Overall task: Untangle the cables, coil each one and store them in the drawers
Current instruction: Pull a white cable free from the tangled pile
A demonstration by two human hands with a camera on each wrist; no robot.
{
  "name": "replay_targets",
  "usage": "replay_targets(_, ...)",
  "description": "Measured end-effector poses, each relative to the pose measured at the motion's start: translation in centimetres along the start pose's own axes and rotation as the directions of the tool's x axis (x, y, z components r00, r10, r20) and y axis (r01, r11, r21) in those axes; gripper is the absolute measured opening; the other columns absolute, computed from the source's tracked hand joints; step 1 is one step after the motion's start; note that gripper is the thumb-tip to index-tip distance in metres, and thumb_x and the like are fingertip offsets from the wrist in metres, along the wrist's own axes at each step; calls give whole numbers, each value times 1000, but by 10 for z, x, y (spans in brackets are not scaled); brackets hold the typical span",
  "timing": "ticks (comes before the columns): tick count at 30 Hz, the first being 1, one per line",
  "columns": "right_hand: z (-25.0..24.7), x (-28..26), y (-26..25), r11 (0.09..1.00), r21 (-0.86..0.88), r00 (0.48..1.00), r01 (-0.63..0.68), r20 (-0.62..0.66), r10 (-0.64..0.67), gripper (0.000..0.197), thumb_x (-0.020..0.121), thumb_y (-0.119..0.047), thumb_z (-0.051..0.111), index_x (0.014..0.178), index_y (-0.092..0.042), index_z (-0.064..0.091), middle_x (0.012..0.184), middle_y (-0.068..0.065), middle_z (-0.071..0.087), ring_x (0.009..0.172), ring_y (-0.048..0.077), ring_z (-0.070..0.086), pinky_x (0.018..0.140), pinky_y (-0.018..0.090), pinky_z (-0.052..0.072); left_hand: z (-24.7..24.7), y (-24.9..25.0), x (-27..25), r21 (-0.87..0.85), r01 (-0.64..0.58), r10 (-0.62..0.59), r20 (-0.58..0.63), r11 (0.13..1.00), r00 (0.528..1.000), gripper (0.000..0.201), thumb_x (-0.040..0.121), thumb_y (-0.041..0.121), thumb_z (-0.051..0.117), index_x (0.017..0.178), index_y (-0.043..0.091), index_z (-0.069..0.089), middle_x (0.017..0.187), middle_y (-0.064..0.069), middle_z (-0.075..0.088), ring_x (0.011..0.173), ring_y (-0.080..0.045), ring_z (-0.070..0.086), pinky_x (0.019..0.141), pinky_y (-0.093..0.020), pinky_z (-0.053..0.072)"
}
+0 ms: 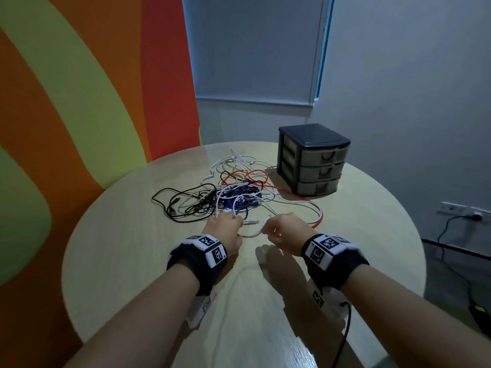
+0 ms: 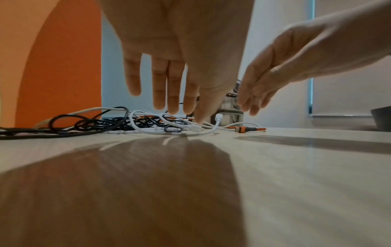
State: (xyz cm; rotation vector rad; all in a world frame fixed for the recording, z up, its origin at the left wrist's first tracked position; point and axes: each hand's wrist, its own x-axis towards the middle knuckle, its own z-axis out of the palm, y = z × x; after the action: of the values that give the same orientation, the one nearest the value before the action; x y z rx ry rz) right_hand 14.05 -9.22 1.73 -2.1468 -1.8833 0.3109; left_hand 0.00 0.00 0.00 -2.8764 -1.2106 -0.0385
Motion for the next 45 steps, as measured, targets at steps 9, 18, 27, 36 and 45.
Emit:
replay_targets(9,14,15,9,999,-38,1000,-8,6,8,22,88,-12,57,107,-15,67,109,6,63,98,22,59,87,34,49,13,3,15,-64,-104,108,69,993,992,49,93,25,47,140,23,34,136,-3,46,126,-21,40,104,-40,32)
replay_targets(18,22,20,7,993,-75,994,-94,45,98,27,94,-31,47,101,-13,66,99,7,66,90,22,61,81,35,52,10,12,19,75,-76,62,167,994,984,28,95,26,44,118,11,53,122,-9,54,115,-25,48,98,-40,35)
replay_targets(27,25,23,9,991,-14,984,-136,-119,133,38,93,-33,50,127,-17,50,124,4,54,109,18,54,89,30,46,-1,14,10,-330,-295,85,-524,897,847,30,95,30,28,98,5,45,63,-4,51,49,-24,52,46,-26,35)
replay_targets(36,12,3,-27,993,-113,984,14,179,7,39,96,-16,46,133,-4,39,136,13,44,122,25,44,90,26,33,-5,32,-10,-381,-675,229,-741,632,632,30,100,41,20,104,16,36,65,3,50,46,-9,44,44,-11,36)
replay_targets(45,17,6,-29,979,182,987,94,-146,-68,20,97,-9,37,112,-5,51,106,14,60,92,27,57,75,29,41,-9,18,-3,-371,-317,-67,-734,873,676,39,94,24,34,129,13,45,113,-5,63,84,-20,66,61,-26,52)
